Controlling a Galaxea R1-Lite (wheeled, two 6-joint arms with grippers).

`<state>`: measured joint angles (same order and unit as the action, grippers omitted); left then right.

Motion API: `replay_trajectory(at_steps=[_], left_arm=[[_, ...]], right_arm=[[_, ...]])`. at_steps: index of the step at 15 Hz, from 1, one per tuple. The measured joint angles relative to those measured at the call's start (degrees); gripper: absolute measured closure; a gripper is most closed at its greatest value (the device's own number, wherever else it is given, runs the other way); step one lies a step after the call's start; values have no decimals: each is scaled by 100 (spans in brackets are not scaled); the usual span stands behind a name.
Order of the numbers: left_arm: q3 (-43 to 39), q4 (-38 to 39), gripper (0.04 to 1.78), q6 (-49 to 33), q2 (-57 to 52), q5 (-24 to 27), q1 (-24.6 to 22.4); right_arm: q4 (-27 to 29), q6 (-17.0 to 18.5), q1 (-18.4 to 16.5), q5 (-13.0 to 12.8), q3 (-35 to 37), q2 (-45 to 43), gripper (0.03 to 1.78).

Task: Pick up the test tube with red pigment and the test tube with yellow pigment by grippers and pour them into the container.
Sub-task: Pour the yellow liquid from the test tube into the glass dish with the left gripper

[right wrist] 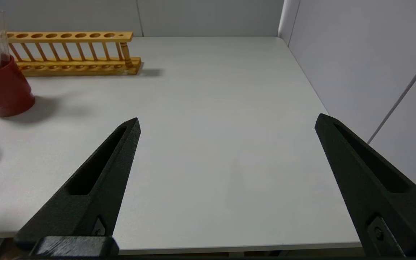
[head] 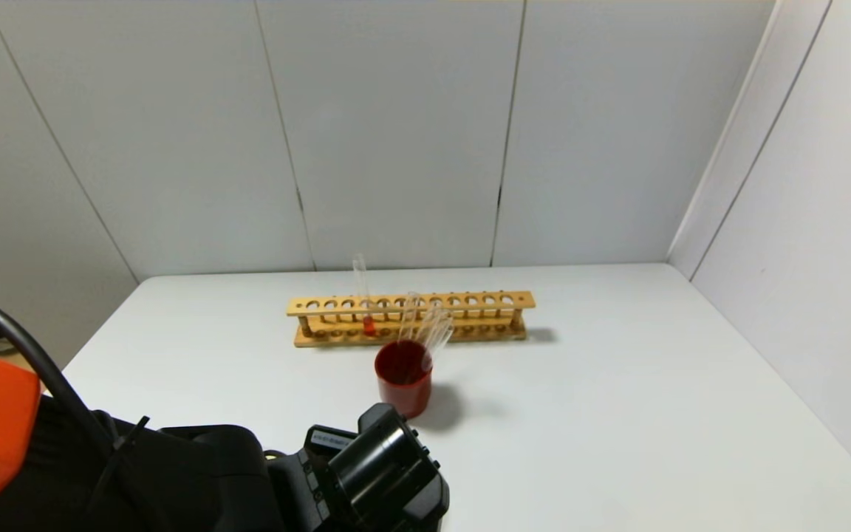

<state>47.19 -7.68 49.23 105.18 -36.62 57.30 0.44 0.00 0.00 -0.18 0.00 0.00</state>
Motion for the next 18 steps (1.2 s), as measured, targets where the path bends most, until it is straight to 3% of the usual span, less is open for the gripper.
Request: replay_trajectory(at_steps=[18], left_arm=[[518,-697,150,146,304,-285,128]], right_arm=[[0,0,0,0,0,0,11]])
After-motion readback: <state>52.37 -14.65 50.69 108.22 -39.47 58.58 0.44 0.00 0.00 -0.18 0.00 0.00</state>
